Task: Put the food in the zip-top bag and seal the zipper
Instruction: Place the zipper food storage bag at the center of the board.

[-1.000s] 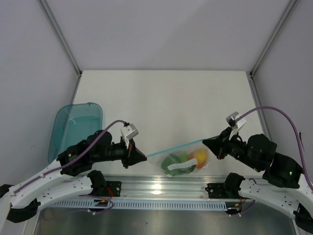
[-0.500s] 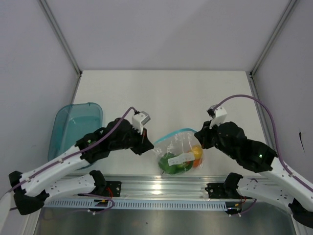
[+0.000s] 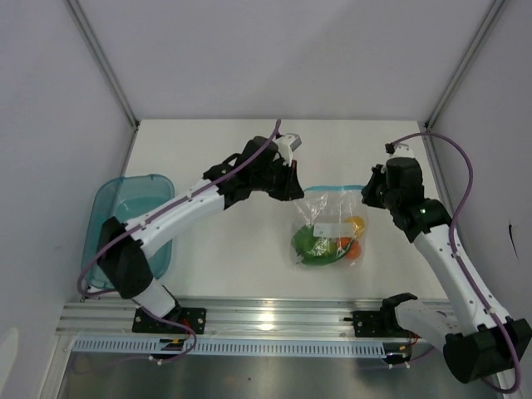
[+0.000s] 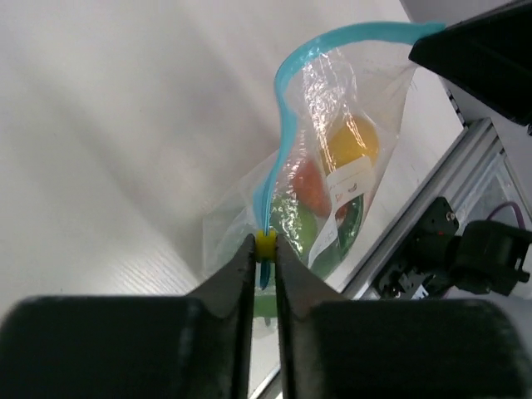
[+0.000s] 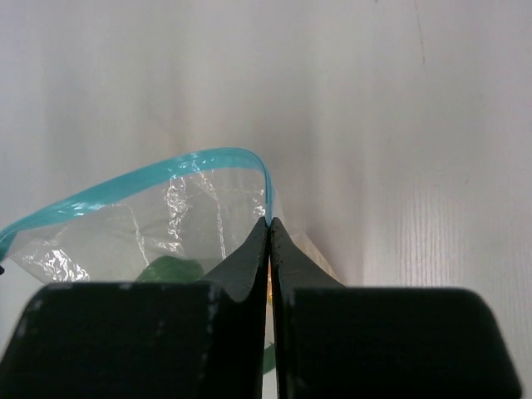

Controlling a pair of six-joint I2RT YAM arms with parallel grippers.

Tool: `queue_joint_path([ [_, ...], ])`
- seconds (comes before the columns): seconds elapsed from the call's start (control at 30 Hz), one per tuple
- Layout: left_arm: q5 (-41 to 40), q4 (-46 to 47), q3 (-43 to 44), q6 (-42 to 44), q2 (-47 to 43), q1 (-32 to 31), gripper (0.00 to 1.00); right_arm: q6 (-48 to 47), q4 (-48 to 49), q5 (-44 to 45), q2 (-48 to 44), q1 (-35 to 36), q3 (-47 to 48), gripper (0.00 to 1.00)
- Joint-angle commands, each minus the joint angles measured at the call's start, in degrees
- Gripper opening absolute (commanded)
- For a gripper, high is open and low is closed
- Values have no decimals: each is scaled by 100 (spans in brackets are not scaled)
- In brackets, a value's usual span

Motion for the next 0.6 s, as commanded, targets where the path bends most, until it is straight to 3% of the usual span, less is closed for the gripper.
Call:
queue_joint_path([
  [0.0,334,223,845,72,712,276,18,-296,672,-486,507,-393,275,0],
  [0.07,351,109,1259,11,1292,442,27,-366,725,-486,999,-534,547,0],
  [0.13,491,126,1655,-103,1600,548,50,-436,943,-486,1394,-605,671,0],
  [0.2,221,153,1787,-87,1645,601,67,-516,1024,-486,1632,-649,820,0],
  [0.27,-25,-74,2076,-34,1698,671,74,-516,1120,-722,1958,-754,943,0],
  [0.37,-421,-225,2192,1,1576,733,97,-525,1261,-943,2291,-825,1154,0],
  [0.43,-834,-304,2157,62,1286,742,99,-525,1297,-899,2450,-825,1330,0],
  [0.57,-1415,-340,1789,133,540,716,100,-577,1112,-794,2924,-842,1699,14],
])
